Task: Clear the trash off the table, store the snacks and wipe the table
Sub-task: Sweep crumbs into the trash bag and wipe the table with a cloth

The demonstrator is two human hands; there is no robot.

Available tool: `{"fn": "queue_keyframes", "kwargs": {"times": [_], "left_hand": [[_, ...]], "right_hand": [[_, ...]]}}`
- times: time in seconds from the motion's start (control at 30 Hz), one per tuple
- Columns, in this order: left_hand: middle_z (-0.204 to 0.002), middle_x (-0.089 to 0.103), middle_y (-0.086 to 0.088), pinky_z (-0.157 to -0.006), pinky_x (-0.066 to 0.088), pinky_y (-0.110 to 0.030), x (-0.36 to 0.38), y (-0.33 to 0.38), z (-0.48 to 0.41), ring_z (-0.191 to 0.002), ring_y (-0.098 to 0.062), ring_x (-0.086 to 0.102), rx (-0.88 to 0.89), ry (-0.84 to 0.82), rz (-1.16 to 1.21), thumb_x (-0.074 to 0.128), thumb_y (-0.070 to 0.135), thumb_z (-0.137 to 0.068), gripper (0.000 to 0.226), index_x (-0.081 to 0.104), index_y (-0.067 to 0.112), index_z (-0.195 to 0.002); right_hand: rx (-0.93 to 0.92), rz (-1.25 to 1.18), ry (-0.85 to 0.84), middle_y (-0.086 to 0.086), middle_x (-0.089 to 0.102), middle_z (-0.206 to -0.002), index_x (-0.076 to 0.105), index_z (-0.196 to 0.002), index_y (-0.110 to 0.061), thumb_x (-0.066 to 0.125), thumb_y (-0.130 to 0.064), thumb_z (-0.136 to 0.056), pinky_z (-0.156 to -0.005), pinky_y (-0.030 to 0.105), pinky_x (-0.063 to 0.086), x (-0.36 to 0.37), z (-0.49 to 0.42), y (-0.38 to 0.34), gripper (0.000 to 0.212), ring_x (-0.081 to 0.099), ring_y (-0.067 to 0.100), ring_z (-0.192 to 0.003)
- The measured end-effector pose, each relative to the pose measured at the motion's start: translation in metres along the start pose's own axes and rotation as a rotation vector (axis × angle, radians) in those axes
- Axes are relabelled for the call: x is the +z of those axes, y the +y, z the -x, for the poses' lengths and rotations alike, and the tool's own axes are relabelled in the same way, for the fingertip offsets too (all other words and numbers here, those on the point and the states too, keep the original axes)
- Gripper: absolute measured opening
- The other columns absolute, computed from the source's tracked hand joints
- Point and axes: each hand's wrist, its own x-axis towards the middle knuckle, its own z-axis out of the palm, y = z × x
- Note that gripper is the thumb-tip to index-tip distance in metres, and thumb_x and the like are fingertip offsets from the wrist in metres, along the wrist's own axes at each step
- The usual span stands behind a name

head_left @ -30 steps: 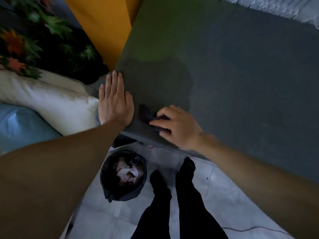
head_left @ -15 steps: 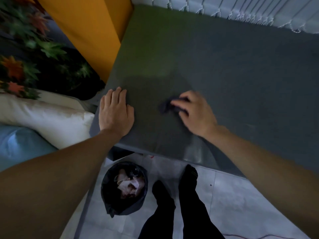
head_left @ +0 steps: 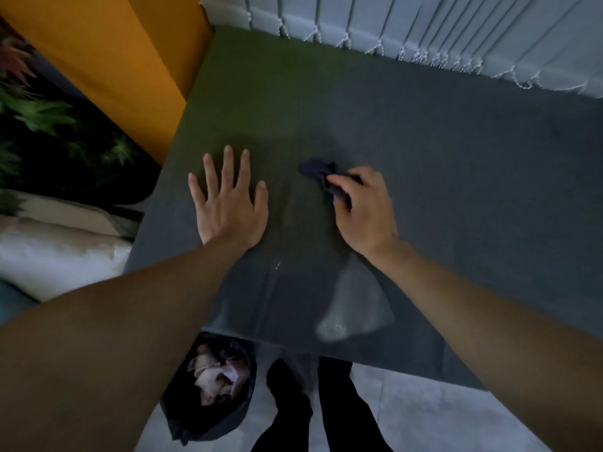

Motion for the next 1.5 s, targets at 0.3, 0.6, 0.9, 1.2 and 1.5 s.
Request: {"fn": "queue_keyframes", "kwargs": {"times": [0.3, 0.6, 0.9, 1.2, 1.5], "left_hand": [[-0.169, -0.005, 0.005, -0.122, -0.003, -0.059, -0.001, 0.002, -0.002, -0.154, -0.028, -0.010, -0.016, -0.018, -0.034, 0.013, 0.060, -0.099, 0.067, -0.002, 0.034, -0.160], [-0.168, -0.006, 0.006, -0.122, -0.004, -0.057, -0.006, 0.002, -0.002, -0.154, -0.026, -0.013, -0.023, -0.043, -0.031, 0.012, 0.060, -0.099, 0.067, -0.003, 0.035, -0.159], [-0.168, -0.006, 0.005, -0.123, -0.003, -0.057, -0.008, 0.002, -0.003, -0.154, -0.026, -0.013, -0.022, -0.062, -0.031, 0.012, 0.061, -0.100, 0.066, -0.001, 0.035, -0.160], [-0.168, -0.004, 0.005, -0.123, 0.000, -0.056, -0.009, 0.002, -0.004, -0.155, -0.025, -0.009, -0.026, -0.074, -0.047, 0.017, 0.059, -0.100, 0.067, 0.003, 0.032, -0.160], [-0.169, -0.004, 0.005, -0.123, 0.001, -0.057, -0.012, 0.002, -0.004, -0.155, -0.025, -0.010, -0.031, -0.104, -0.039, 0.020, 0.059, -0.100, 0.067, 0.003, 0.034, -0.160]], "right_hand": [[-0.225, -0.007, -0.084, 0.009, 0.059, -0.105, 0.072, -0.117, -0.018, 0.057, -0.016, -0.090, -0.082, 0.044, 0.049, 0.005, -0.060, 0.019, 0.031, 0.055, 0.030, -0.094], [-0.524, -0.073, -0.281, 0.008, 0.061, -0.106, 0.073, -0.116, -0.018, 0.064, -0.011, -0.087, -0.083, 0.039, 0.046, 0.007, -0.095, 0.018, 0.031, 0.056, 0.030, -0.094], [-0.158, -0.058, -0.068, 0.010, 0.059, -0.105, 0.073, -0.114, -0.015, 0.060, -0.012, -0.087, -0.084, 0.037, 0.045, 0.031, -0.165, 0.014, 0.030, 0.055, 0.030, -0.097], [-0.045, 0.032, -0.034, 0.015, 0.058, -0.108, 0.069, -0.120, -0.014, 0.052, -0.015, -0.091, -0.087, 0.039, 0.041, 0.042, -0.244, 0.025, 0.033, 0.053, 0.035, -0.103], [-0.412, 0.026, -0.233, 0.010, 0.058, -0.114, 0.068, -0.122, -0.017, 0.058, -0.012, -0.092, -0.088, 0.032, 0.039, 0.056, -0.255, -0.008, 0.032, 0.051, 0.028, -0.105]]}}
